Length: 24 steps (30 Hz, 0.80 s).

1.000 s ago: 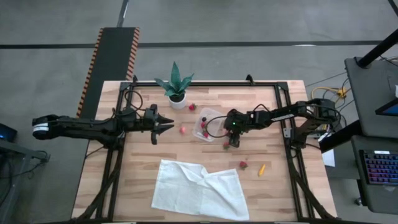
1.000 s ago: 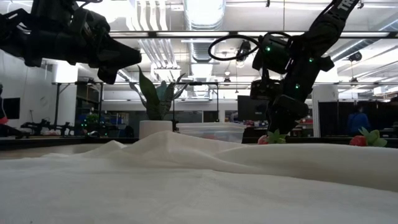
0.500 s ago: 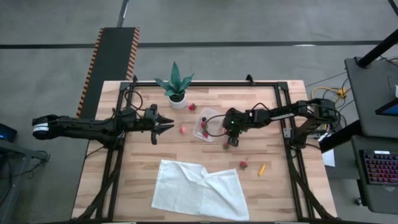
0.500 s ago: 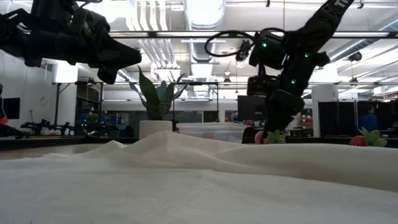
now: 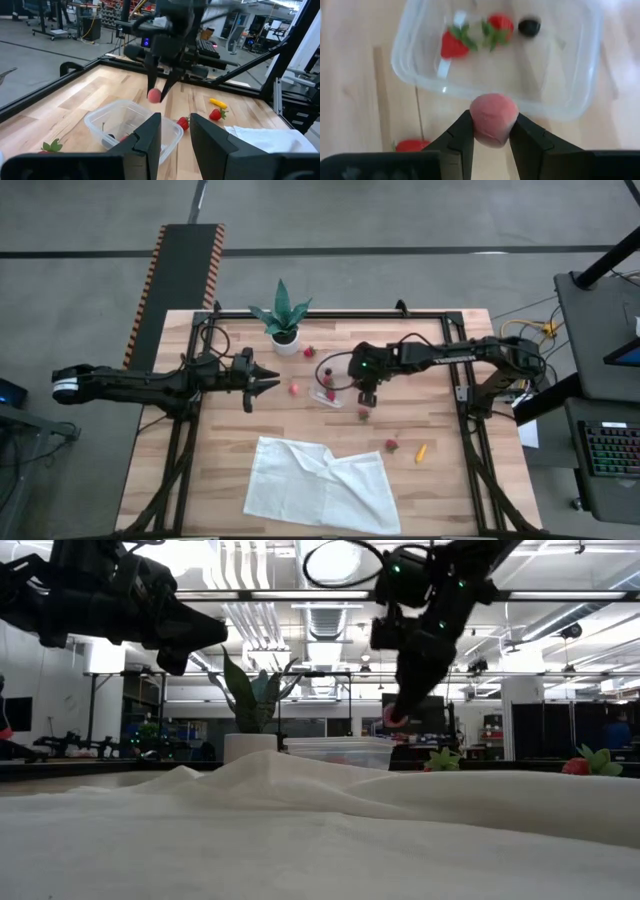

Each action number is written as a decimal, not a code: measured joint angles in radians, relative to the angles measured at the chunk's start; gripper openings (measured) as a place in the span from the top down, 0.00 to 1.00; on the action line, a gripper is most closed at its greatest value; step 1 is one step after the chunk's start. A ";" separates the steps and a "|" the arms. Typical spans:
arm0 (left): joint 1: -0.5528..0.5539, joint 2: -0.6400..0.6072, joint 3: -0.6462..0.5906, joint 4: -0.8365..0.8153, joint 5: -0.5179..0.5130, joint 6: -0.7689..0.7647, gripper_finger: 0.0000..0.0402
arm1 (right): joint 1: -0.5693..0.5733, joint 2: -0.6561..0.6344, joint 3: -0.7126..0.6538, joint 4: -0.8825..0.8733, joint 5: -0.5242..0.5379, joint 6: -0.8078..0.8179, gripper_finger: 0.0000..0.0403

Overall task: Pick and placing Produce into tupperware
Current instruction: Put the pink peach into the transparent bin

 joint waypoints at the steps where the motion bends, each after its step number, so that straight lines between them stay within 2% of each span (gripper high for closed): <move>1: 0.000 0.000 0.000 -0.002 0.000 0.000 0.78 | 0.000 0.000 0.014 0.002 0.000 -0.017 0.76; 6: 0.000 0.000 -0.001 -0.006 0.000 -0.001 0.78 | -0.005 0.011 0.065 0.051 -0.004 -0.077 0.76; 9: 0.000 0.000 -0.001 -0.007 0.000 -0.001 0.78 | -0.017 0.054 0.095 0.061 -0.039 -0.107 0.76; 17: 0.000 0.000 -0.002 -0.007 0.002 -0.001 0.78 | -0.030 0.188 0.177 0.041 -0.045 -0.135 0.76; 24: 0.000 0.000 -0.002 -0.007 0.008 -0.001 0.78 | -0.031 0.237 0.190 0.030 -0.045 -0.141 0.75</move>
